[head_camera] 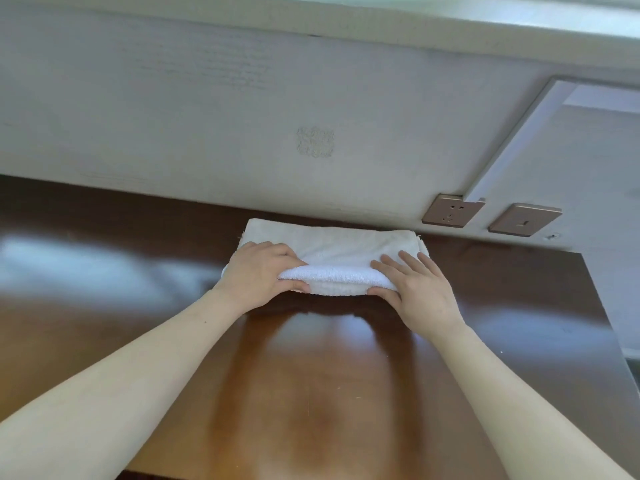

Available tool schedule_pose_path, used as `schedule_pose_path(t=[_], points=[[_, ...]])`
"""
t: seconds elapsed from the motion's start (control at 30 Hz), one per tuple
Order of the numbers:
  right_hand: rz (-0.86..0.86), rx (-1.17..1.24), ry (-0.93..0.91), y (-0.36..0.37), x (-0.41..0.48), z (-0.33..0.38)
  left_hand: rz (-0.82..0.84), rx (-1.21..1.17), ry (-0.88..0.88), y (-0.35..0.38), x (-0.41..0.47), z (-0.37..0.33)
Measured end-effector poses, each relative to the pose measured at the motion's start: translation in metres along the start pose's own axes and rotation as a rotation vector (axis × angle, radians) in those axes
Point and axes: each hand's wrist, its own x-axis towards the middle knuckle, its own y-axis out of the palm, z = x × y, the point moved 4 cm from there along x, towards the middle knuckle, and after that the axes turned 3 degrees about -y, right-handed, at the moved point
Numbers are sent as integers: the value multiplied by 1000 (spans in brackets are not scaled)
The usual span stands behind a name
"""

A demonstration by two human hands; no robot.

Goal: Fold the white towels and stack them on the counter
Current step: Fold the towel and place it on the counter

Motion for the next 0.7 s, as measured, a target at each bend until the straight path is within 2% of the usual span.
schedule_pose_path(t=[0.1, 0.23, 0.37, 0.53, 0.7], points=[[-28, 19, 1, -18, 5, 8, -35, -28, -28, -20, -7, 1], [66, 54, 14, -44, 15, 27, -37, 41, -72, -49, -22, 2], [104, 29, -35, -68, 29, 56, -51, 10, -150, -87, -45, 18], [65, -19, -162, -107, 56, 131, -108, -106, -220, -144, -98, 62], [-12, 22, -216, -140, 89, 236, -201, -67, -234, -209, -162, 133]])
